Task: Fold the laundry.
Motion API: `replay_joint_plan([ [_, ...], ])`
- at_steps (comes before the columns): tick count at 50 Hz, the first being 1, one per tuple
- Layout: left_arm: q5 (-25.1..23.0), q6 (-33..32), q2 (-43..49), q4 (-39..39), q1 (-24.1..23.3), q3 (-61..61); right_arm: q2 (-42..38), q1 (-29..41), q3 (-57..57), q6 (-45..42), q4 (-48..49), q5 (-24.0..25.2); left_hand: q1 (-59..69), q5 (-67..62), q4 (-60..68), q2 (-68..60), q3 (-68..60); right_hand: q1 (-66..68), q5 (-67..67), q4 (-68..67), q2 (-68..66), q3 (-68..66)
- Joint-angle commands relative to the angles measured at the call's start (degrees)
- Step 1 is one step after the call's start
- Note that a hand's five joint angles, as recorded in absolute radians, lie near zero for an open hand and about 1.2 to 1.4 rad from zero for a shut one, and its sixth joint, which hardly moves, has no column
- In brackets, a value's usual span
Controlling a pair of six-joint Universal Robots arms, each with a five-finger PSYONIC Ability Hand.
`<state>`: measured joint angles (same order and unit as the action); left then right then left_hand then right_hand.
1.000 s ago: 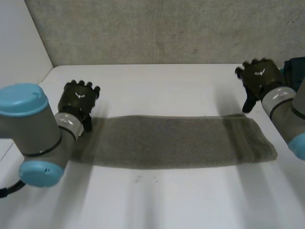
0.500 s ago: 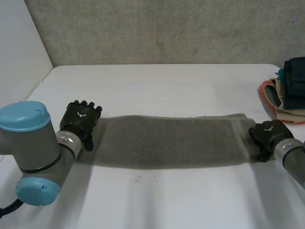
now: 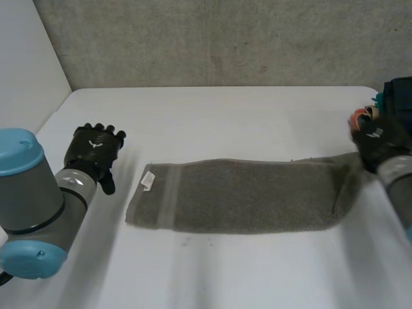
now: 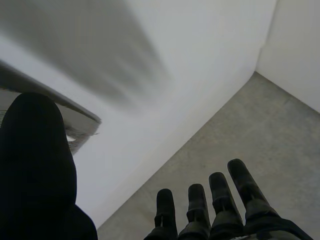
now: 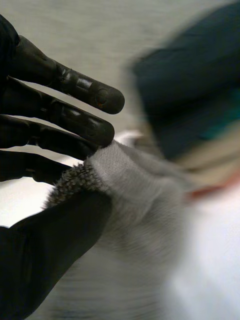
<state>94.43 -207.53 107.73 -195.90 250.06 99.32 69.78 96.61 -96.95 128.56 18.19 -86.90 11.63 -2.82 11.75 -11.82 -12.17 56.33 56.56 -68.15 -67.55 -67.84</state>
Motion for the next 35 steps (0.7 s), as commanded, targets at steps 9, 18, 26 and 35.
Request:
replay_joint_plan([
  [9, 0.05, 0.19, -4.72, 0.0, 2.54, 2.63, -15.18, 38.73, 17.92, 8.63, 11.79, 17.63, -1.63, 2.82, -1.75, 1.82, 2.17, 23.67, 13.44, -11.85, -12.45, -12.16],
  [18, 0.05, 1.42, -4.2, -0.35, 2.01, 2.37, -26.97, 42.96, 27.07, 18.11, 11.61, 20.63, -1.63, 2.82, -1.75, 1.82, 2.17, 23.67, 13.44, -11.85, -12.45, -12.16],
  [26, 0.14, 6.51, -4.02, -1.41, 1.84, 0.35, -22.86, 42.52, 24.53, 26.64, 9.24, 18.88, -1.63, 2.82, -1.75, 1.82, 2.17, -46.33, -56.56, 58.15, 57.55, 57.84],
  [35, -0.47, 10.12, -1.65, -1.5, -6.77, -1.06, -10.46, 32.87, 17.41, 33.16, -6.39, 1.13, -1.63, 2.82, -1.75, 1.82, 2.17, -46.33, -56.56, 58.15, 57.55, 57.84],
])
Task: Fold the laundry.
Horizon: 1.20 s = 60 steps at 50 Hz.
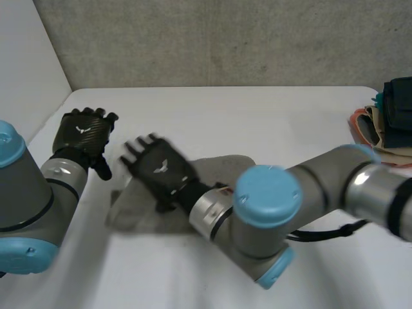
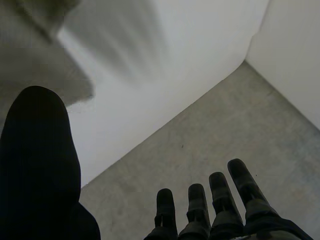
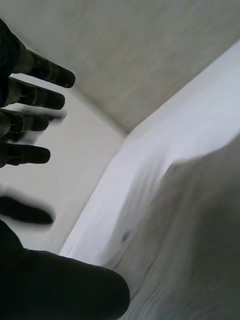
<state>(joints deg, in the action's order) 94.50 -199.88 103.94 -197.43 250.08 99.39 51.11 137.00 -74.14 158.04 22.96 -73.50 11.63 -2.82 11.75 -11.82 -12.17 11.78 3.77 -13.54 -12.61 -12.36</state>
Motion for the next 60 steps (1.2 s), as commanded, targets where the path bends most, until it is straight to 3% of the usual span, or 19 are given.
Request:
replay_joint_plan([
  [1, -0.89, 2.48, 2.75, 0.03, -7.93, -1.3, 8.74, -8.32, -6.36, 3.6, -12.48, -13.23, -1.63, 2.82, -1.75, 1.82, 2.17, -1.78, -3.77, 3.54, 2.61, 2.36],
  [6, -1.69, 2.13, 7.83, -0.06, -12.25, -2.53, 9.45, -10.96, -12.85, 3.59, -17.94, -14.65, -1.63, 2.82, -1.75, 1.82, 2.17, -1.78, -3.77, 3.54, 2.61, 2.36],
  [13, -0.81, 2.13, 11.1, 0.12, -12.78, -4.29, 9.36, -12.19, -18.41, 3.59, -17.6, -14.12, -1.63, 2.82, -1.75, 1.82, 2.17, 2.49, 0.5, -0.73, -1.66, -1.91],
  [15, -0.81, 2.04, 11.19, 0.03, -12.6, -4.55, 9.01, -12.72, -19.11, 3.33, -17.16, -14.39, -1.59, 2.78, -1.71, 1.78, 2.12, 19.57, 17.58, -17.82, -18.74, -19.0],
  [17, -0.81, 2.04, 11.1, 0.29, -12.25, -4.81, 8.83, -13.16, -19.46, 3.42, -16.19, -14.39, -1.59, 2.77, -1.7, 1.77, 2.12, 44.94, 42.95, -43.18, -44.11, -44.36],
  [18, -0.81, 2.04, 11.1, 0.56, -11.99, -4.9, 9.01, -13.95, -19.9, 3.42, -14.97, -14.3, -1.59, 2.77, -1.7, 1.77, 2.12, 64.38, 62.4, -62.63, -63.56, -63.81],
  [21, -0.72, 2.04, 10.84, 0.65, -11.38, -4.64, 9.62, -16.4, -20.87, 2.11, -13.47, -14.74, -1.42, 2.61, -1.54, 1.61, 1.95, 68.22, 66.23, -66.46, -67.39, -67.64],
  [28, -0.81, 2.13, 8.38, 0.73, -10.32, -2.89, 17.34, -19.4, -23.94, -5.71, -14.08, -15.44, -1.59, 2.77, -1.7, 1.77, 2.12, 68.22, 66.23, -66.46, -67.39, -67.64],
  [36, -0.72, 2.22, 5.66, 0.65, -10.23, -0.77, 20.52, -20.02, -22.02, -24.16, -17.33, -16.15, -1.63, 2.82, -1.75, 1.82, 2.17, 68.22, 66.23, -66.46, -67.39, -67.64],
  [39, -0.63, 2.22, 5.22, 0.65, -9.97, -0.86, 20.08, -17.48, -18.25, -27.86, -15.32, -15.97, -1.63, 2.82, -1.75, 1.82, 2.17, 68.22, 66.23, -66.46, -67.39, -67.64],
  [43, 0.86, 2.22, 4.25, 0.65, -8.91, -0.95, 16.4, -7.65, -13.15, -27.96, -9.44, -13.52, -1.59, 2.77, -1.7, 1.77, 2.12, 68.22, 66.23, -66.46, -67.39, -67.64],
  [50, 5.78, 2.74, 1.79, 0.65, -8.12, -0.77, 8.4, 2.48, -13.13, -27.87, -1.6, -3.5, -1.59, 2.77, -1.7, 1.77, 2.12, 68.22, 66.23, -66.46, -67.39, -67.64],
  [51, 6.05, 2.74, 1.7, 0.65, -8.12, -0.69, 6.13, 2.74, -13.4, -27.87, -1.77, -2.44, -1.59, 2.77, -1.7, 1.77, 2.12, 59.95, 57.97, -58.2, -59.13, -59.38],
  [53, 6.49, 2.74, 1.44, 0.65, -8.21, -0.77, 4.79, 2.83, -13.66, -27.17, -2.21, -2.35, -1.59, 2.77, -1.7, 1.77, 2.12, 24.21, 22.22, -22.46, -23.38, -23.64],
  [55, 6.49, 2.92, 1.17, 0.65, -8.47, -0.86, 5.4, 2.66, -13.84, -23.5, -2.22, -2.87, -1.59, 2.77, -1.7, 1.77, 2.12, -1.06, -3.05, 2.82, 1.89, 1.64],
  [57, 6.58, 3.09, 1.09, 0.47, -8.65, -1.12, 5.84, 2.13, -13.58, -18.84, -2.3, -3.4, -1.59, 2.77, -1.7, 1.77, 2.12, -1.78, -3.77, 3.54, 2.61, 2.36],
  [60, 6.4, 3.18, 1.17, 0.03, -9.35, -1.74, 9.17, -1.9, -13.66, -4.36, -2.48, -4.63, -1.59, 2.77, -1.7, 1.77, 2.12, -1.78, -3.77, 3.54, 2.61, 2.36],
])
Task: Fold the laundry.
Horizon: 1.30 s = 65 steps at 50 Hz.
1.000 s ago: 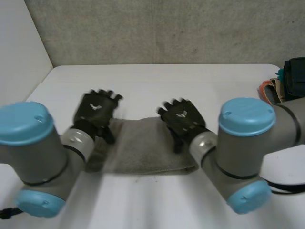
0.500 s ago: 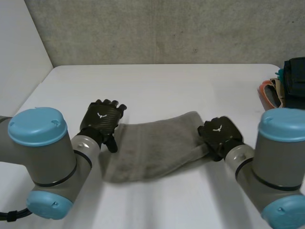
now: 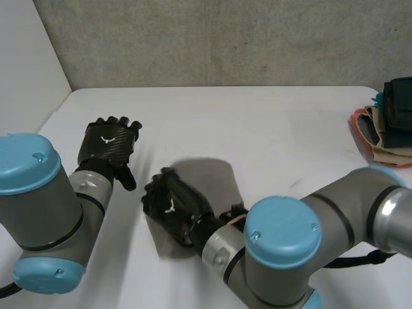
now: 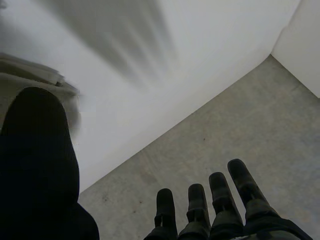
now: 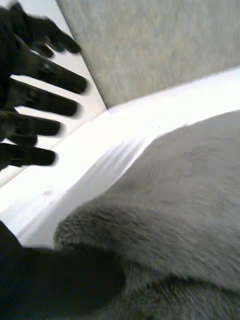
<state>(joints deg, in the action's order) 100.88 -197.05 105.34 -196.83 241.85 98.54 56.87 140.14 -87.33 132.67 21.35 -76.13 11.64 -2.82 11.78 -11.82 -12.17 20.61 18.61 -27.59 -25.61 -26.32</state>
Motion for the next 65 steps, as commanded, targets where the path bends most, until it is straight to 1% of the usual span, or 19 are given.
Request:
replay_joint_plan([
  [1, 0.02, 0.35, -0.23, -0.57, -1.46, -1.16, 4.82, -6.27, -0.56, 25.14, -0.96, -2.44, -1.59, 2.77, -1.74, 1.78, 2.12, -10.61, -18.61, 17.59, 15.61, 16.32],
  [2, 0.02, 0.61, -0.14, -0.66, -2.68, -1.94, 7.97, -8.81, -0.91, 33.54, -1.13, -3.57, -1.26, 2.44, -1.4, 1.44, 1.79, -10.61, -18.61, 17.59, 15.61, 16.32],
  [5, -0.07, 1.4, 0.21, -0.57, -4.97, -3.53, 11.85, -11.72, -1.44, 47.62, -2.35, -5.25, -1.25, 2.44, -1.4, 1.44, 1.78, -10.61, -18.61, 17.59, 15.61, 16.32],
  [9, -0.34, 5.17, 2.49, -0.13, -9.28, -6.86, 13.27, -15.07, -0.56, 55.59, -6.75, -5.26, -0.08, 1.27, -0.23, 0.27, 0.62, -10.61, -18.61, 17.59, 15.61, 16.32],
  [14, -1.92, 8.17, 7.33, 0.4, -12.27, -10.91, 12.05, -17.36, 3.82, 54.19, -14.48, -5.25, 0.09, 1.09, -0.06, 0.1, 0.44, -10.61, -18.61, 17.59, 15.61, 16.32],
  [16, -2.01, 8.17, 9.08, 1.01, -12.45, -12.05, 8.64, -17.27, 6.89, 52.97, -18.25, -5.6, 0.76, 0.42, 0.61, -0.57, -0.23, -10.61, -18.61, 17.59, 15.61, 16.32],
  [22, -1.04, 7.56, 14.98, 9.61, -12.45, -15.22, 1.24, -17.27, 13.85, 50.41, -26.44, -5.87, 1.27, -0.09, 1.12, -1.08, -0.74, -10.61, -18.61, 17.59, 15.61, 16.32],
  [24, 1.23, 7.12, 15.59, 13.38, -12.54, -15.14, -1.21, -17.19, 15.86, 49.19, -28.63, -5.78, 1.27, -0.09, 1.12, -1.08, -0.74, -10.61, -18.61, 17.59, 15.61, 16.32],
  [28, 6.15, 6.86, 15.68, 16.91, -12.63, -14.26, -4.03, -16.92, 17.54, 46.55, -29.69, -5.61, 1.27, -0.09, 1.12, -1.08, -0.74, -10.61, -18.61, 17.59, 15.61, 16.32],
  [31, 7.57, 6.77, 15.68, 17.18, -12.89, -13.12, -5.09, -16.92, 17.63, 44.53, -29.87, -5.61, 1.27, -0.09, 1.12, -1.08, -0.74, -10.61, -18.61, 17.59, 15.61, 16.32],
  [43, 7.57, 6.77, 15.77, 17.01, -13.33, -10.91, -9.31, -15.87, 18.6, 37.06, -29.87, -6.13, 0.93, 0.25, 0.79, -0.75, -0.4, -10.61, -18.61, 17.59, 15.61, 16.32],
  [48, 7.4, 6.86, 14.81, 16.31, -12.8, -12.67, -7.39, -15.6, 18.51, 34.77, -29.79, -6.4, 0.43, 0.75, 0.28, -0.24, 0.1, -10.61, -18.61, 17.59, 15.61, 16.32],
  [51, 6.26, 6.86, 13.4, 16.13, -12.45, -14.08, -3.45, -15.6, 17.46, 34.5, -29.26, -7.1, 0.76, 0.42, 0.62, -0.58, -0.23, -10.61, -18.61, 17.59, 15.61, 16.32],
  [55, 2.14, 6.77, 8.22, 16.22, -9.82, -16.36, 2.53, -15.52, 15.01, 34.33, -27.16, -9.38, 1.77, -0.59, 1.63, -1.58, -1.24, -10.61, -18.61, 17.59, 15.61, 16.32],
  [59, -8.48, 6.42, 3.21, 17.01, -6.22, -18.56, 7.72, -15.25, 10.45, 33.1, -24.35, -9.39, 5.13, -3.94, 4.98, -4.94, -4.6, -10.61, -18.61, 17.59, 15.61, 16.32],
  [60, -14.25, 6.16, 1.64, 18.05, -5.34, -19.69, 8.52, -15.08, 9.29, 32.66, -23.9, -9.47, 5.8, -4.62, 5.66, -5.62, -5.27, -10.61, -18.61, 17.59, 15.61, 16.32],
  [62, -20.35, 6.07, 0.4, 19.81, -4.46, -20.67, 9.75, -14.38, 7.01, 31.78, -23.37, -9.74, 6.14, -4.96, 6.0, -5.96, -5.61, -10.61, -18.61, 17.59, 15.61, 16.32],
  [63, -26.03, 6.24, -0.57, 22.17, -3.67, -21.63, 10.63, -12.98, 4.47, 31.08, -22.67, -9.91, 6.65, -5.46, 6.5, -6.46, -6.12, -10.61, -18.61, 17.59, 15.61, 16.32],
  [65, -30.9, 6.33, -1.19, 24.64, -3.05, -22.6, 10.9, -11.3, 1.91, 30.55, -21.44, -9.91, 6.15, -4.97, 6.0, -5.96, -5.62, -10.61, -18.61, 17.59, 15.61, 16.32],
])
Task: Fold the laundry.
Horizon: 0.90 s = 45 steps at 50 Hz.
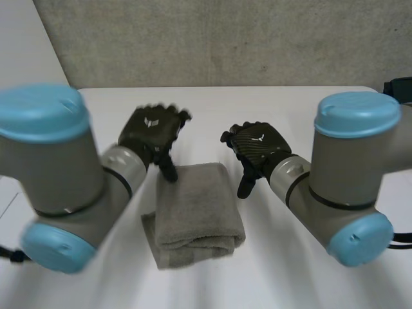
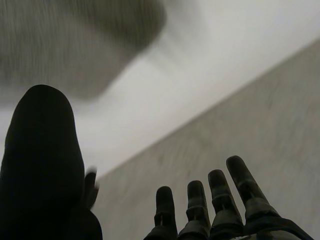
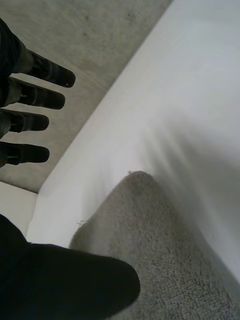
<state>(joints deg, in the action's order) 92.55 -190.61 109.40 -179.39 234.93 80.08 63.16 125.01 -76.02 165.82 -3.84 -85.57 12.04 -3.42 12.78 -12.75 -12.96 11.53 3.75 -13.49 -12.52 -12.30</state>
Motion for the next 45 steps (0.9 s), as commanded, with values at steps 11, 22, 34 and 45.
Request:
replay_joint_plan([
  [11, -29.27, -0.2, -5.77, 12.92, 4.84, -5.29, -1.81, 14.39, -19.87, -5.15, 21.32, -5.39, 5.07, -3.7, 4.33, -4.36, -4.15, -1.53, -3.75, 3.49, 2.52, 2.3],
  [22, -27.95, -0.29, -5.33, 12.92, 4.66, -5.2, -7.79, 14.3, -17.85, -8.75, 27.22, -7.42, 5.24, -3.86, 4.5, -4.53, -4.32, -1.53, -3.75, 3.49, 2.52, 2.3],
  [34, -27.95, -0.2, -5.95, 12.84, 4.66, -5.2, -10.95, 14.12, -13.72, -9.02, 28.63, -7.24, 5.24, -3.86, 4.5, -4.53, -4.32, 0.21, -2.01, 1.75, 0.78, 0.56],
  [45, -27.95, -0.2, -6.12, 12.84, 4.66, -5.2, -12.89, 13.77, -9.85, -8.93, 28.8, -2.68, 5.24, -3.86, 4.5, -4.53, -4.32, 28.14, 25.92, -26.18, -27.15, -27.37],
])
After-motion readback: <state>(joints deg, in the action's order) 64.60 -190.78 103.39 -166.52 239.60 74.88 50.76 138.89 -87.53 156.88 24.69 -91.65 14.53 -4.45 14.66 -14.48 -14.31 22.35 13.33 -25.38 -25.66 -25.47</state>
